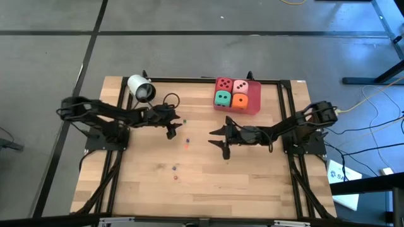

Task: Pick & Place Dice
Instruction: Put the small green dice into the red bin

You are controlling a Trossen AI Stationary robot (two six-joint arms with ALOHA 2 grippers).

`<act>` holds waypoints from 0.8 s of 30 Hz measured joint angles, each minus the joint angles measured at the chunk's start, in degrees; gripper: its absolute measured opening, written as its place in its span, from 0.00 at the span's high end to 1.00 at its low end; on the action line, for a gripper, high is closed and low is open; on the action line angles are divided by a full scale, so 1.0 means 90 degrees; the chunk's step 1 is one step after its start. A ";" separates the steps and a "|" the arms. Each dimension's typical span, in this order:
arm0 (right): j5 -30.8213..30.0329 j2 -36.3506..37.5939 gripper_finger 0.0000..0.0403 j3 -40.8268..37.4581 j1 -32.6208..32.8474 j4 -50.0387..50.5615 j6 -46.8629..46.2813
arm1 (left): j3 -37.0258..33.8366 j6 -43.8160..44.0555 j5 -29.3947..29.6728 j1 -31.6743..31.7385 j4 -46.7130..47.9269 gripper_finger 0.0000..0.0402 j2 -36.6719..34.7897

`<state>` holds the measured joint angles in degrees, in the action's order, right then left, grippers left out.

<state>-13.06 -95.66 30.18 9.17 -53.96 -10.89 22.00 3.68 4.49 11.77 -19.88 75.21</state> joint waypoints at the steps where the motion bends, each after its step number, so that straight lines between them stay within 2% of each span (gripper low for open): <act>1: -0.0002 -0.0016 0.53 0.0000 -0.0002 -0.0005 -0.0055 | 0.0000 -0.0009 -0.0031 0.0025 -0.0083 0.54 0.0139; 10: -0.0002 -0.0058 0.53 -0.0003 0.0005 -0.0012 -0.0075 | 0.0002 -0.0735 -0.0032 0.0127 -0.0826 0.54 0.1040; 15: -0.0002 -0.0058 0.53 -0.0003 0.0005 -0.0009 -0.0075 | 0.0002 -0.0885 -0.0025 0.0302 -0.1067 0.54 0.1289; 24: 0.0000 -0.0058 0.53 -0.0003 0.0005 -0.0009 -0.0051 | 0.0002 -0.0954 -0.0916 0.0797 -0.1392 0.54 0.1488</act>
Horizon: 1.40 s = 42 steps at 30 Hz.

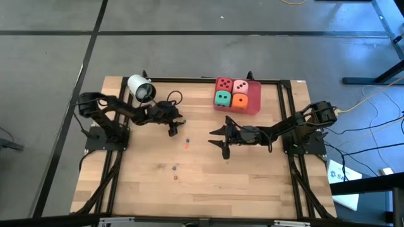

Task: Pick & Place Dice
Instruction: Put the small green dice into the red bin

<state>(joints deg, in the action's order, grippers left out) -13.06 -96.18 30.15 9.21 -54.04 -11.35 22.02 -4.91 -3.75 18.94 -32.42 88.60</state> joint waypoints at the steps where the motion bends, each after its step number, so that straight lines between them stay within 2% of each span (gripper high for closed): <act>1: -0.0002 0.0000 0.53 0.0000 0.0000 0.0000 0.0000 | 0.0000 -0.0002 -0.0080 0.0045 -0.0012 0.54 0.0036; 12: 0.0000 0.0000 0.53 0.0000 -0.0022 0.0000 0.0137 | 0.0092 -0.0109 -0.0321 0.0131 -0.0118 0.54 0.0233; 22: 0.0000 0.0000 0.53 0.0000 -0.0074 0.0002 0.0141 | 0.0325 -0.0121 -0.0508 0.0131 -0.0211 0.54 0.0859; 32: 0.0002 0.0002 0.53 0.0000 -0.0075 0.0002 0.0135 | 0.0327 -0.0076 -0.0531 0.0131 -0.0024 0.54 0.0737; 42: 0.0002 0.0002 0.53 0.0000 -0.0075 0.0004 0.0125 | 0.0321 -0.0061 -0.0519 0.0131 0.0593 0.54 0.0737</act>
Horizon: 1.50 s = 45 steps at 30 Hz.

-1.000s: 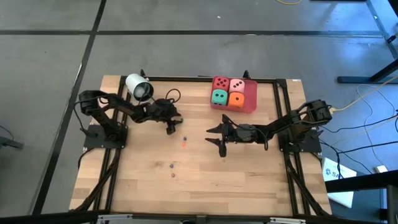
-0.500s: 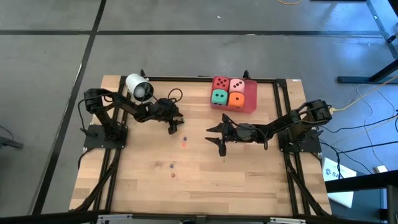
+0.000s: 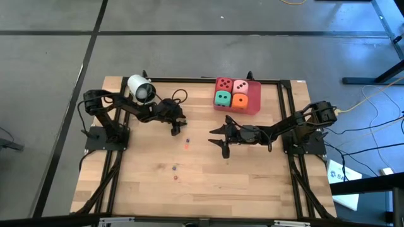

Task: Pick & Place Dice
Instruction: Put the small green dice into the red bin

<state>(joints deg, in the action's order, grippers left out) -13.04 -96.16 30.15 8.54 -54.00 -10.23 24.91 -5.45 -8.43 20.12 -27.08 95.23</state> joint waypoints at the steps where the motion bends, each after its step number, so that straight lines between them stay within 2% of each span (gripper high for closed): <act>1: 0.0000 0.0000 0.53 0.0000 0.0000 0.0000 -0.0001 | -0.0001 -0.0001 0.0001 0.0000 0.0042 0.54 0.0001; 18: 0.0044 0.0000 0.53 0.0000 0.0002 0.0001 -0.0003 | 0.0002 0.0016 0.0038 -0.0002 0.0436 0.55 0.0006; 23: 0.0044 0.0000 0.53 0.0000 0.0002 0.0001 -0.0003 | -0.0001 0.0082 0.0027 -0.0002 0.0446 0.63 0.0006; 37: 0.0046 0.0000 0.53 0.0000 0.0002 0.0001 -0.0003 | -0.0014 0.0299 -0.0028 0.0000 0.0490 0.91 0.0008; 45: 0.0049 0.0000 0.53 0.0000 0.0002 0.0001 -0.0048 | -0.0022 0.0502 -0.0367 0.0005 -0.0057 0.93 0.0008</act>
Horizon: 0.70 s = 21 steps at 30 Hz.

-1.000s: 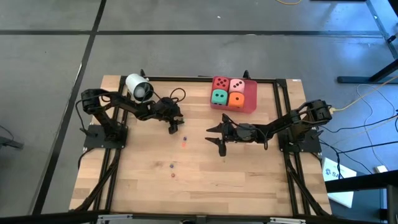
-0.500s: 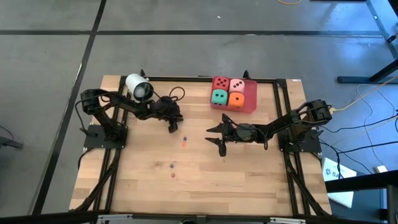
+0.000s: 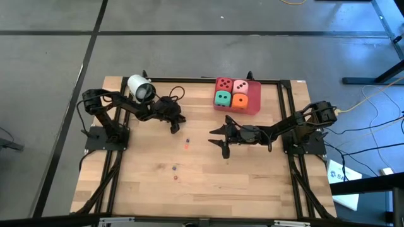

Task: Pick & Place Dice
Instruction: Put the small green dice into the red bin

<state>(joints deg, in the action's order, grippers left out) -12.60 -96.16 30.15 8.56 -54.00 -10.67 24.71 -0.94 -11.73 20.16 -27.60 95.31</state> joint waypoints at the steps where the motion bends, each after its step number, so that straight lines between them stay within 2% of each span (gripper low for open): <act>1: 0.0002 0.0000 0.53 0.0000 0.0000 0.0000 -0.0047 | 0.0000 0.0016 -0.0002 0.0000 -0.0117 0.93 -0.0011; 5: 0.0005 0.0000 0.53 0.0000 0.0000 -0.0001 -0.0100 | 0.0103 -0.0011 -0.0024 0.0000 -0.0134 0.93 -0.0250; 12: 0.0007 0.0002 0.53 0.0002 -0.0017 -0.0317 -0.0156 | 0.0517 -0.0239 -0.0464 -0.0059 0.0080 0.93 -0.1136; 18: 0.0074 0.0022 0.53 0.0007 -0.0286 -0.0570 -0.0836 | 0.1042 -0.0741 -0.0026 -0.0353 0.1064 0.93 -0.1971; 21: 0.0715 0.0032 0.53 0.0007 -0.0583 -0.0686 -0.1302 | 0.1345 -0.1106 0.0520 -0.0661 0.1647 0.93 -0.2256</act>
<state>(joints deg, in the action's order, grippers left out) -6.17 -95.88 30.22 3.31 -60.17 -22.39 36.82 -10.90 -7.05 14.22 -12.77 75.00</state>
